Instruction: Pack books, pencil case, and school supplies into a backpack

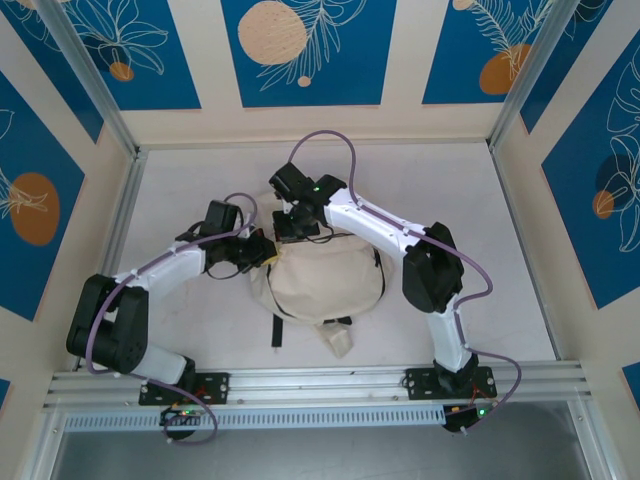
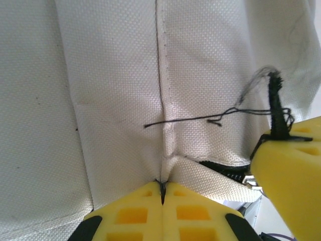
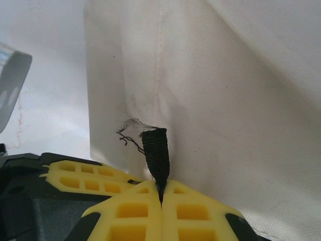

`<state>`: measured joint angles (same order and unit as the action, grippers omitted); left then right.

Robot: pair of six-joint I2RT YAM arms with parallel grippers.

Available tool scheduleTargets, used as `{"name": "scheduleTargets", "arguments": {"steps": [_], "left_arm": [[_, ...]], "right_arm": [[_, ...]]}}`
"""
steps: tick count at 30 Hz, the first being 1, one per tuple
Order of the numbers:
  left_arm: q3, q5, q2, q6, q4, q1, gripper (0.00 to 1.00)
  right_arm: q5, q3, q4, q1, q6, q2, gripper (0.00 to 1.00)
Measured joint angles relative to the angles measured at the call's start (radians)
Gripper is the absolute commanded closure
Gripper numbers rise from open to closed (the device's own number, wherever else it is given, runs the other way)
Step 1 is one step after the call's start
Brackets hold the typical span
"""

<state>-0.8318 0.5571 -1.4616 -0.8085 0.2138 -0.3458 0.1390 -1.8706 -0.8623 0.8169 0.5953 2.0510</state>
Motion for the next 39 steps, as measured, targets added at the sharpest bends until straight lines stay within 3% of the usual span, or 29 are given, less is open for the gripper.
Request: {"name": "scheduleTargets", "arguments": {"steps": [16, 21, 23, 26, 30, 35, 39], "left_arm": [[-0.042, -0.138, -0.068, 0.100, 0.117, -0.016, 1.00], [-0.051, -0.174, -0.072, 0.128, 0.185, -0.016, 1.00], [-0.066, -0.174, -0.063, 0.132, 0.206, -0.016, 0.96], [-0.082, -0.165, -0.019, 0.129, 0.212, -0.016, 0.74], [-0.087, -0.118, 0.034, 0.083, 0.156, -0.016, 0.56], [-0.063, -0.042, 0.019, -0.011, 0.032, -0.031, 0.45], [-0.019, -0.027, 0.011, -0.075, -0.025, -0.061, 0.44]], "right_arm": [[0.377, 0.099, -0.161, -0.035, 0.138, -0.075, 1.00], [0.423, 0.135, -0.185, -0.076, 0.151, -0.139, 1.00], [0.405, 0.151, -0.172, -0.082, 0.117, -0.157, 1.00], [0.343, 0.164, -0.137, -0.083, 0.064, -0.164, 1.00], [0.227, 0.180, -0.077, -0.077, 0.015, -0.164, 1.00], [0.072, 0.198, -0.006, -0.080, -0.009, -0.164, 1.00], [-0.036, 0.204, 0.050, -0.082, -0.014, -0.164, 1.00]]}}
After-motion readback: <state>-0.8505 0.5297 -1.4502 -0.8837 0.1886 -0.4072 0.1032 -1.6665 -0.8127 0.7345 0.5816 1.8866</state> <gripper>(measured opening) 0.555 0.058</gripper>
